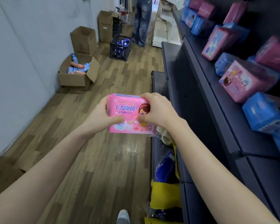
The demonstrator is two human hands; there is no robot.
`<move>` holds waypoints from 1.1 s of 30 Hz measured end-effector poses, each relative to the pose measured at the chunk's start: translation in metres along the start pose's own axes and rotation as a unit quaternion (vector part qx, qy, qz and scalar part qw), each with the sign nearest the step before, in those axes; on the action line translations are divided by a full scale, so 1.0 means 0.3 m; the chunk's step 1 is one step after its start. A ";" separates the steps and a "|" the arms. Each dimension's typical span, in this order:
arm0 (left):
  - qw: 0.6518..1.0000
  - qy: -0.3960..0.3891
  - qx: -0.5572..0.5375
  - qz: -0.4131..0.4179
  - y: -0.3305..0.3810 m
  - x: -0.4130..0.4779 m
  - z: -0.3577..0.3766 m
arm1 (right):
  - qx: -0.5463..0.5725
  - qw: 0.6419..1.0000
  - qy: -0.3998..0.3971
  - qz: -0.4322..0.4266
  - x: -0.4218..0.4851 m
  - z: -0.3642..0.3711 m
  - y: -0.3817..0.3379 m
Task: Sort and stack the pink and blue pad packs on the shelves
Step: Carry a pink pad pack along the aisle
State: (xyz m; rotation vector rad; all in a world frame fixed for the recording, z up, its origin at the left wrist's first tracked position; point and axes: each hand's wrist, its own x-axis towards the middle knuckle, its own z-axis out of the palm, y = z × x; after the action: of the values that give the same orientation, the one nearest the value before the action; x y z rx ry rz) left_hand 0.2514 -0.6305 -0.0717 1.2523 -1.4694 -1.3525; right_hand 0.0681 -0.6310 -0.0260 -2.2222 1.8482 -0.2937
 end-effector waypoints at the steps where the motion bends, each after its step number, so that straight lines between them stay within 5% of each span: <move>1: 1.000 0.005 0.001 0.000 0.006 0.038 0.002 | -0.001 1.000 -0.003 -0.004 0.037 -0.006 0.015; 33: 0.999 -0.043 0.010 0.028 0.038 1.160 -0.396 | -0.048 0.999 -0.012 0.020 1.152 -0.024 0.075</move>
State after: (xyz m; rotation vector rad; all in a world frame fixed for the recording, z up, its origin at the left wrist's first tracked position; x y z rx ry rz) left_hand 0.2850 -0.9969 -0.0712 1.1699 -1.5697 -1.3723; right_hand 0.1077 -0.9751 -0.0248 -2.2381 1.9296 -0.1743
